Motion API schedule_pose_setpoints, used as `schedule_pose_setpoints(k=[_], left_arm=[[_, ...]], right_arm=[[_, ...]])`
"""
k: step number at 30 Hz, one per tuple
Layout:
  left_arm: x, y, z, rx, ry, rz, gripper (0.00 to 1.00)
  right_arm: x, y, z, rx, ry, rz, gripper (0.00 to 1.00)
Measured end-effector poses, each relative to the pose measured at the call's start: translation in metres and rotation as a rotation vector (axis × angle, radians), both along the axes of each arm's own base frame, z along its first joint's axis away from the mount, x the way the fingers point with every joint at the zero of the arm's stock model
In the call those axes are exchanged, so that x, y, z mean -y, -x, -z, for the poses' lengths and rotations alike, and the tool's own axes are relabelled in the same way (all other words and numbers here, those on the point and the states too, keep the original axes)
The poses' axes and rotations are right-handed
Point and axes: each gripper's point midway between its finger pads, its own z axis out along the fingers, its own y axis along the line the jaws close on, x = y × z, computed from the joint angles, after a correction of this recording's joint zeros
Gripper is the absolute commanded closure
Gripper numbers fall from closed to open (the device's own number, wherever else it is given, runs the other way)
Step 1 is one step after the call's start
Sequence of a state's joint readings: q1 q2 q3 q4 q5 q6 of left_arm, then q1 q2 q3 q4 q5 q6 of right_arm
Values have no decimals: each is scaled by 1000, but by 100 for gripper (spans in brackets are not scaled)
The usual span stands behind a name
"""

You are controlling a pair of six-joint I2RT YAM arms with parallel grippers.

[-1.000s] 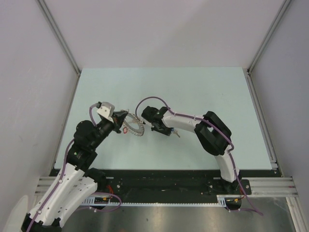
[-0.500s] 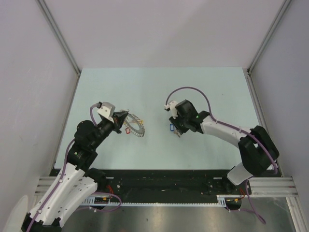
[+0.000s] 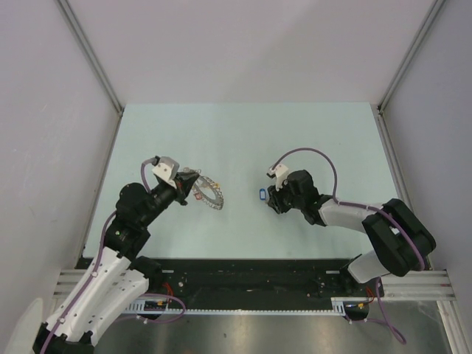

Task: Put the keys on the keyring

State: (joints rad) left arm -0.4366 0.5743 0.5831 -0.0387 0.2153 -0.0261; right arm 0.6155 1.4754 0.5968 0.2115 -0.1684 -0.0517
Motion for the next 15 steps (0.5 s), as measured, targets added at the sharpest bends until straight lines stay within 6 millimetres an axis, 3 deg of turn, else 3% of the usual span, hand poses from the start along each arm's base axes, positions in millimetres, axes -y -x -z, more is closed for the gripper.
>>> schedule_pose_setpoints(k=[15], left_arm=[[1, -2, 4, -15, -7, 0, 100]], right_arm=[[-13, -14, -16, 82, -133, -44, 63]])
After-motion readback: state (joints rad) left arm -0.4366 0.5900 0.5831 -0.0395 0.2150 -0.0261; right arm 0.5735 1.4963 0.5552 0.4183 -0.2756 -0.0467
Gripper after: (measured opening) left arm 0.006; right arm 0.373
